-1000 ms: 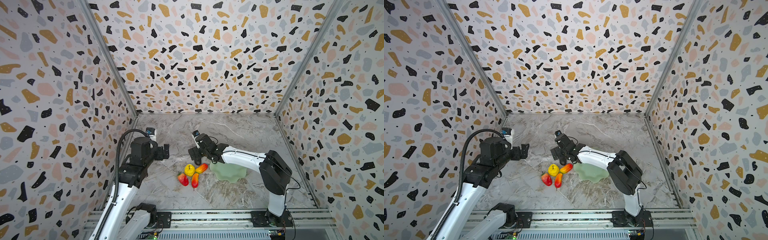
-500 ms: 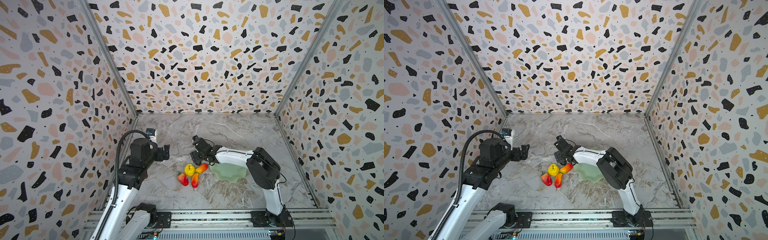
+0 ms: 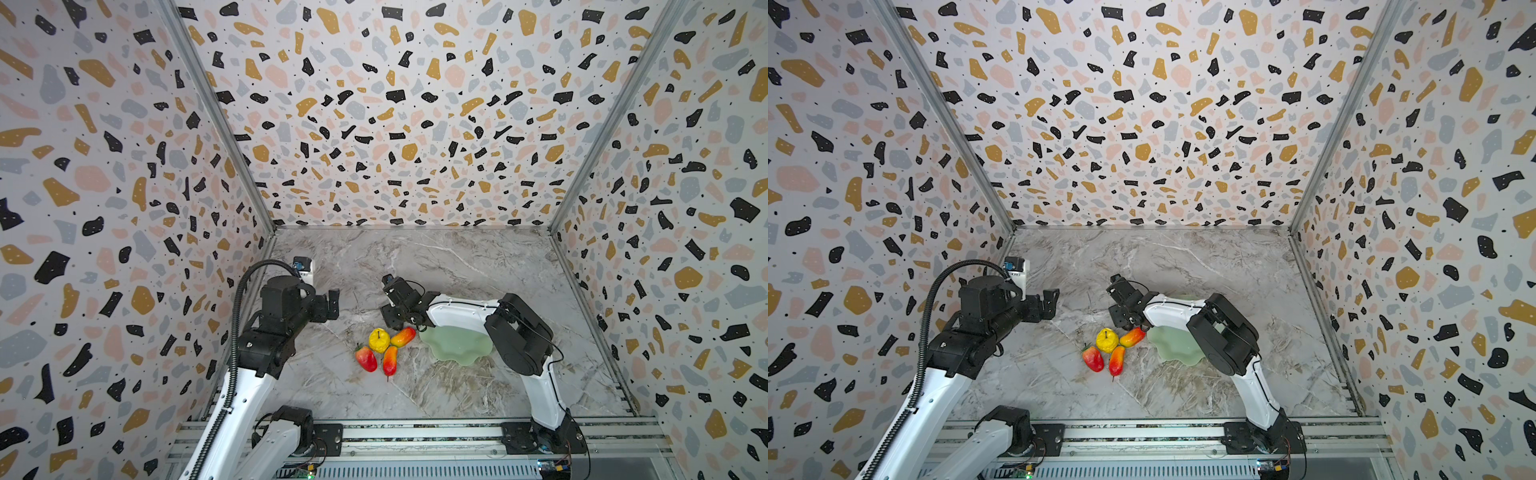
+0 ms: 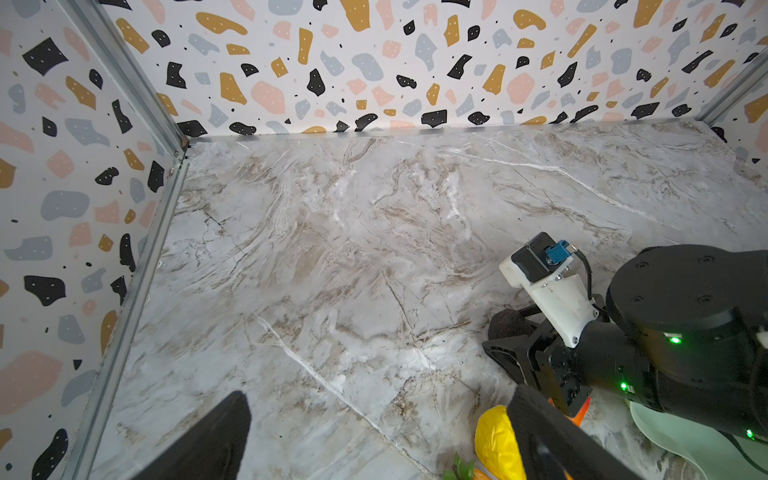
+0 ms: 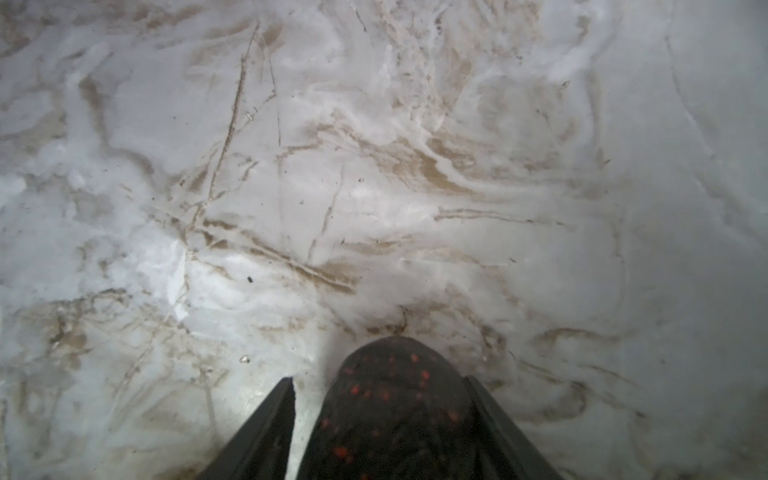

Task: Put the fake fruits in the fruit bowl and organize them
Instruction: 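Carry the cucumber over the green bowl and release it inside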

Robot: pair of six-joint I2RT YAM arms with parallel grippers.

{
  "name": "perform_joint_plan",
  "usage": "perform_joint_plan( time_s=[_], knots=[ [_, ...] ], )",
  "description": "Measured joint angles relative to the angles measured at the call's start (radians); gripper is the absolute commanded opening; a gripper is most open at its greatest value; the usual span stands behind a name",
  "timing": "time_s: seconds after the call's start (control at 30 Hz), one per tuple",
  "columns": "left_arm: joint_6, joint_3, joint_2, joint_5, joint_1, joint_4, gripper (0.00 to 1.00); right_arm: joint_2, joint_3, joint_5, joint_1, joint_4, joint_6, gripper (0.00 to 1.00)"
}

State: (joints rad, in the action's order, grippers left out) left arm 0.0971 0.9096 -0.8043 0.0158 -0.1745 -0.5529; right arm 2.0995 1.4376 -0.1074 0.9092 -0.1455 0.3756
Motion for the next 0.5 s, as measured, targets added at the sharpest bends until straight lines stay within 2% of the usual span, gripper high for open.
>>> perform_joint_plan(
  time_s=[0.17,0.37,0.5],
  knots=[
    [0.0,0.0,0.0,0.0,0.0,0.0,1.0,0.0,0.009,0.008,0.0,0.0,-0.005,0.38],
    [0.0,0.0,-0.01,0.0,0.0,0.0,1.0,-0.009,0.024,0.006,0.0,-0.013,-0.035,0.32],
    [-0.001,0.0,-0.011,0.0,0.0,0.0,1.0,-0.09,0.024,-0.012,0.0,-0.043,-0.069,0.31]
  ],
)
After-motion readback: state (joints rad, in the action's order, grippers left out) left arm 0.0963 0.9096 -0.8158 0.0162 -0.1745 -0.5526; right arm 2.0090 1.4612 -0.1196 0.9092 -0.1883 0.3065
